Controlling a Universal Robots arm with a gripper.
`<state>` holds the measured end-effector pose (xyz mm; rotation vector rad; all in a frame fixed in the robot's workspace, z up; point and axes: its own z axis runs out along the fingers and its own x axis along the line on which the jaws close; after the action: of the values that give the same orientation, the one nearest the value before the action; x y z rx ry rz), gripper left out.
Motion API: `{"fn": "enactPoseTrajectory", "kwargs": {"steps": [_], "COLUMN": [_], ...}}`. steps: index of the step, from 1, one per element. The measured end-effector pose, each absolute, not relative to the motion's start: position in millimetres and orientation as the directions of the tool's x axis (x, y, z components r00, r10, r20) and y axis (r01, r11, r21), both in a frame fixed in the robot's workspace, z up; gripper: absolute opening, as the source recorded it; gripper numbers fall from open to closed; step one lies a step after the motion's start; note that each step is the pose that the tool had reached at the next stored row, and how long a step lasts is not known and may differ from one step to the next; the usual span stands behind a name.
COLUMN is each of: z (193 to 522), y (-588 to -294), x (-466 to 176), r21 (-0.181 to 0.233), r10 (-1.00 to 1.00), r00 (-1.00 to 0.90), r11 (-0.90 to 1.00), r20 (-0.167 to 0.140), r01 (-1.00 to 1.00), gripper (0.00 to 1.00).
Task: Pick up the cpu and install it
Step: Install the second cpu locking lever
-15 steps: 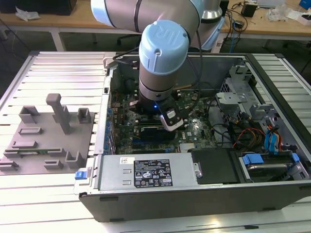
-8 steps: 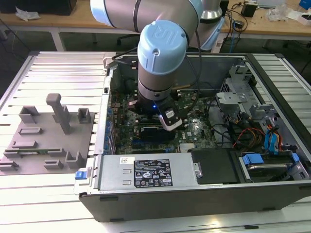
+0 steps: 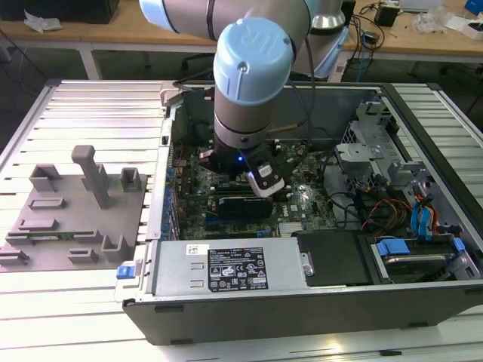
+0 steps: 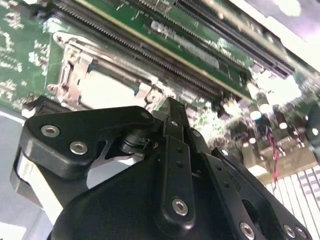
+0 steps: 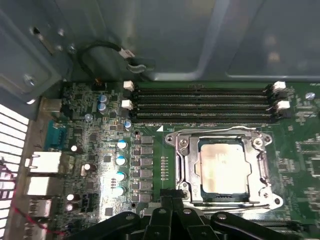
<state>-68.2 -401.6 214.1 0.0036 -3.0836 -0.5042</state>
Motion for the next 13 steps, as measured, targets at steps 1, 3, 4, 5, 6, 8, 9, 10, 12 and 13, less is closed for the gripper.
{"fn": "enactPoseTrajectory", "kwargs": {"steps": [1, 3, 4, 5, 6, 8, 9, 10, 12, 13], "z": [219, 229, 234, 246, 249, 254, 255, 255, 255, 255], "y": [-401, -401, -401, -401, -401, -401, -401, -401, -401, -401], "x": [-68, -68, -68, -68, -68, -68, -68, -68, -68, -68], "r21": [0.316, 0.308, 0.306, 0.298, 0.295, 0.283, 0.269, 0.256, 0.227, 0.202], "r10": [-0.005, -0.005, -0.005, -0.005, -0.005, -0.004, -0.003, -0.002, 0.0, 0.002], "r00": [-1.0, -1.0, -1.0, -1.0, -1.0, -1.0, -1.0, -1.0, -1.0, -1.0], "r11": [0.949, 0.951, 0.952, 0.955, 0.956, 0.959, 0.963, 0.967, 0.974, 0.979], "r20": [0.016, 0.017, 0.017, 0.017, 0.017, 0.017, 0.017, 0.017, 0.017, 0.017], "r01": [0.001, 0.0, 0.0, 0.001, 0.001, 0.001, 0.001, 0.002, 0.004, 0.005], "gripper": [0.11, 0.11, 0.11, 0.11, 0.11, 0.11, 0.11, 0.11, 0.11, 0.11]}}
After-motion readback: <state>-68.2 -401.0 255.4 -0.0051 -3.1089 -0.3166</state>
